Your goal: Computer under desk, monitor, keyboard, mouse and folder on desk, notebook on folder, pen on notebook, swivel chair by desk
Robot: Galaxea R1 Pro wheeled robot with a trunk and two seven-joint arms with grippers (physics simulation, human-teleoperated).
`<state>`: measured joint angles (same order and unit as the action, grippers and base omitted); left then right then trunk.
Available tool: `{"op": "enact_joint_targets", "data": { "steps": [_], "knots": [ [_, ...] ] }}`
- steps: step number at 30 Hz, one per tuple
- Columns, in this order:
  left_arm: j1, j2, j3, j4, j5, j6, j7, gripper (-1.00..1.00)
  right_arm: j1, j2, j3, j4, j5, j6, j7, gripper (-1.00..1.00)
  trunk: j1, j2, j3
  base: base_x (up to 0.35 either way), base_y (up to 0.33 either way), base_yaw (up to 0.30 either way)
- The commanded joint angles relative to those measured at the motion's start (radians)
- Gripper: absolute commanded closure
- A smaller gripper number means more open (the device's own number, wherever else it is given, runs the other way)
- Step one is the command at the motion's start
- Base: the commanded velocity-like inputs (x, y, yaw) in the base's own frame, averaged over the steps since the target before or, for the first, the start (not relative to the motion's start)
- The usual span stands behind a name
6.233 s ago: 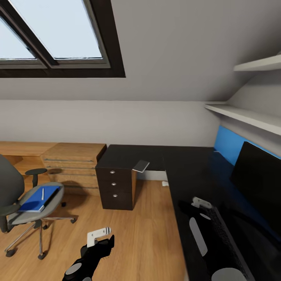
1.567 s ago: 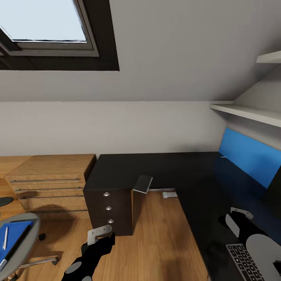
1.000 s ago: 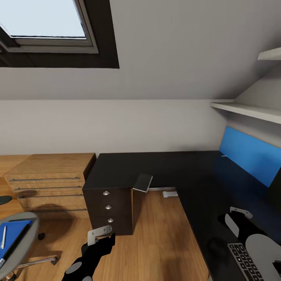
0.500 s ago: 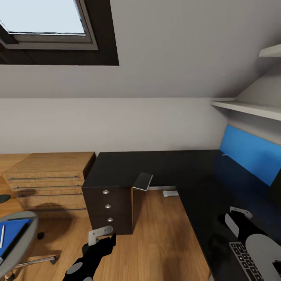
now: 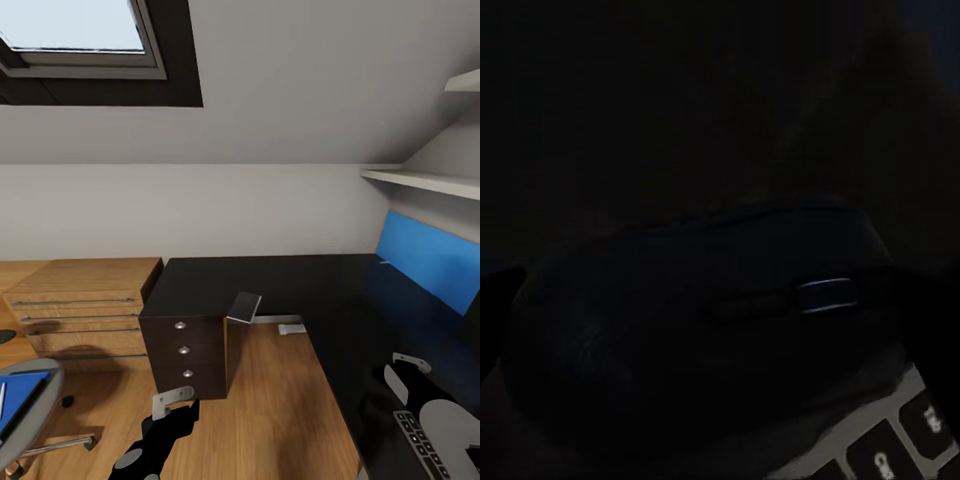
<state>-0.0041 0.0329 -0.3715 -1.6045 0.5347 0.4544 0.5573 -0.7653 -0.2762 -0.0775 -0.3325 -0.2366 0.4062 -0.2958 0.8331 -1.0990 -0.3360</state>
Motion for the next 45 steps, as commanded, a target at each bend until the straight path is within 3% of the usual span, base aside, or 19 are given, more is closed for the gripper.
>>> {"op": "enact_joint_targets", "data": {
  "steps": [1,11,36,40,45],
  "knots": [
    [-0.001,0.001,-0.003,-0.002,0.008,0.001,0.009,-1.00,0.000,0.000,0.000,-0.002,-0.011,0.003,-0.006,1.00,0.004,-0.008,-0.004,0.000,0.000,0.000],
    [-0.001,0.001,-0.004,-0.002,0.008,0.001,0.009,-1.00,0.000,0.000,0.001,-0.003,-0.011,0.003,-0.005,1.00,0.042,-0.078,-0.036,0.000,0.000,0.000],
    [-0.001,0.001,-0.004,-0.002,0.008,0.001,0.009,-1.00,0.000,0.000,0.001,-0.003,-0.012,-0.023,-0.003,1.00,0.042,-0.078,-0.036,0.000,0.000,0.000],
    [-0.001,0.001,-0.004,-0.002,0.008,0.001,0.009,-1.00,0.000,0.000,0.001,-0.003,-0.012,-0.023,-0.003,1.00,0.058,-0.106,-0.048,0.000,0.000,0.000],
    [-0.001,0.001,-0.004,-0.002,0.010,0.002,0.009,-1.00,0.000,0.000,0.001,-0.003,-0.012,-0.023,-0.003,1.00,0.058,-0.106,-0.048,0.000,0.000,0.000]
  ]
}}
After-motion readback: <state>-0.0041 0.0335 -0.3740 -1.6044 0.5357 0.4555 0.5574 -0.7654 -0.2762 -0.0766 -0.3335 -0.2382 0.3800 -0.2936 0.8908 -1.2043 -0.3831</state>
